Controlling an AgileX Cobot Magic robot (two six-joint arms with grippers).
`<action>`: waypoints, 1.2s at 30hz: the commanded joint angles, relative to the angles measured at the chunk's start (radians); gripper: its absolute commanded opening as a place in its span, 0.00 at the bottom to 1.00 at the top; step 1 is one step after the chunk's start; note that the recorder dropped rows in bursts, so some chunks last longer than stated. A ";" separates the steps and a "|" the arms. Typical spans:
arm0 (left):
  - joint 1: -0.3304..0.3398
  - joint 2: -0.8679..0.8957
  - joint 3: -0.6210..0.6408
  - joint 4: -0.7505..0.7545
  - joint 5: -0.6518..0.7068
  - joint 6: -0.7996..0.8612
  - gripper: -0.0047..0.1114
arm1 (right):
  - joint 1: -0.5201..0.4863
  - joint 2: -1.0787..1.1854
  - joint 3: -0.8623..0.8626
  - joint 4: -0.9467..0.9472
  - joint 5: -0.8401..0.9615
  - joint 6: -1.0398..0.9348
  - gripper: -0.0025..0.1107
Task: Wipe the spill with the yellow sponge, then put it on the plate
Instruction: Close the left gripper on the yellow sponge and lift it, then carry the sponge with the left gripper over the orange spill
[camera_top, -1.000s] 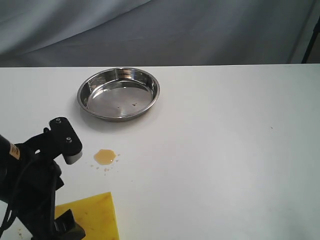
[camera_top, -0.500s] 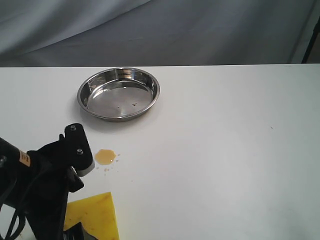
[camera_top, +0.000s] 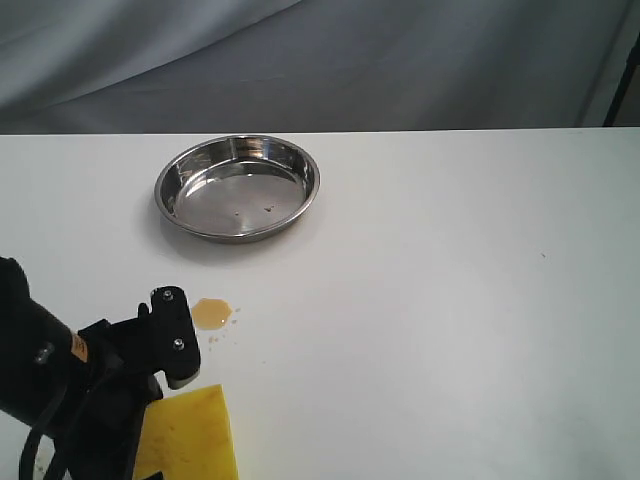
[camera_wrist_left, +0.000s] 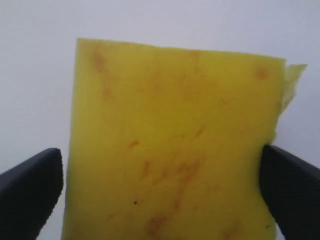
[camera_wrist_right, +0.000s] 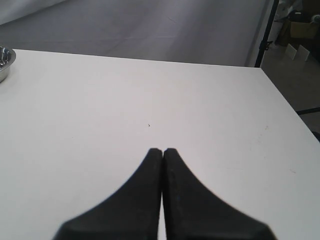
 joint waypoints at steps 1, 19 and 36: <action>-0.007 0.070 0.004 -0.003 -0.047 0.004 0.94 | 0.001 -0.005 0.004 -0.007 -0.004 0.005 0.02; -0.007 0.107 -0.047 -0.070 -0.087 -0.103 0.40 | 0.001 -0.005 0.004 -0.007 -0.004 0.005 0.02; -0.007 0.047 -0.048 0.055 -0.079 -0.046 0.05 | 0.001 -0.005 0.004 -0.007 -0.004 0.005 0.02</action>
